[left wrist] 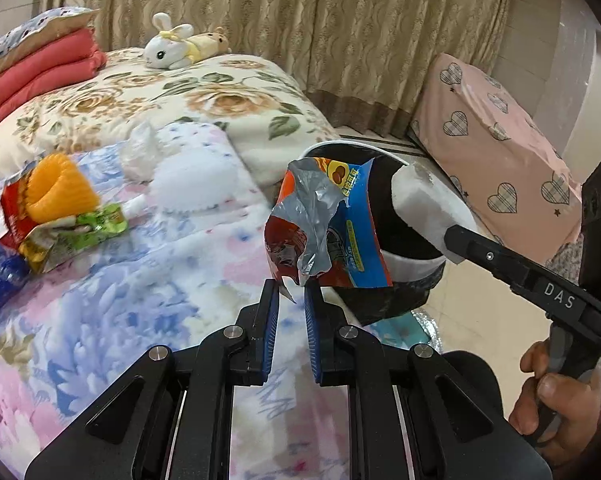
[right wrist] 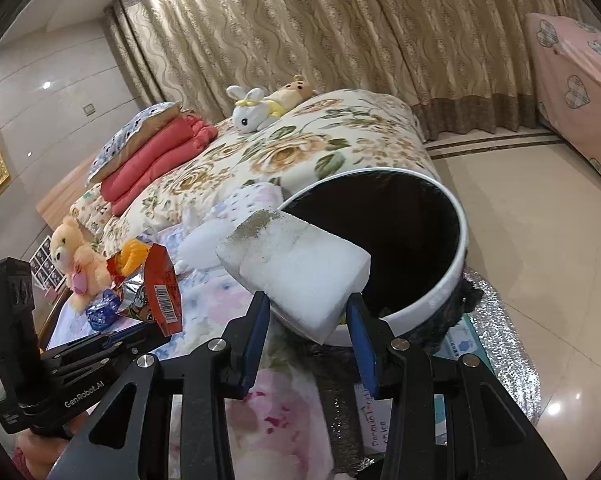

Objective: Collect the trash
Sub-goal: 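Carry wrapper and sponge over the bin and open both tools to drop them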

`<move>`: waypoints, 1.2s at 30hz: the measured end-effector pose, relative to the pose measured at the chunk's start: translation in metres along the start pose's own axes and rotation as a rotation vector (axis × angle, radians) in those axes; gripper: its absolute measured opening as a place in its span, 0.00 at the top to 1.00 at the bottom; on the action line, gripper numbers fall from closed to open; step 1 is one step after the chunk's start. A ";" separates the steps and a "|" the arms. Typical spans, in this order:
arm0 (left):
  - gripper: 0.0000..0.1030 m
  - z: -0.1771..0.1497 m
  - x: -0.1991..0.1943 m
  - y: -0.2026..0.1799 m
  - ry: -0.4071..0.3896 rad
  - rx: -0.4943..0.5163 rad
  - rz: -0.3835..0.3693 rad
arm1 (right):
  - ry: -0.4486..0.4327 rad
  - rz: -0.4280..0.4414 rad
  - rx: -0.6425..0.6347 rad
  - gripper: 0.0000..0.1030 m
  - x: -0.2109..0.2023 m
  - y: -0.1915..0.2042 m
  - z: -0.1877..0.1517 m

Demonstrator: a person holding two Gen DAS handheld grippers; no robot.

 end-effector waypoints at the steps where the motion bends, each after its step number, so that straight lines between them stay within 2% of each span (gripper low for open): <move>1: 0.88 0.001 0.002 -0.003 0.002 0.004 -0.003 | -0.001 -0.005 0.003 0.61 0.000 -0.003 0.001; 18: 0.88 0.025 0.030 -0.040 0.023 0.072 -0.020 | 0.002 -0.046 0.036 0.61 0.007 -0.038 0.013; 36: 0.88 0.041 0.057 -0.056 0.047 0.110 -0.013 | 0.031 -0.058 0.034 0.60 0.020 -0.054 0.024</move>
Point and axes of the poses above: each gripper's, at about its wrist camera, not at the fingertips, and x roughly the way its jaws point, y to its left, z to its top, the point moved 5 cm from there along x, roughly the way its jaws point, and after that the axes turned 7 degrees about -x, right-handed, at the moved point
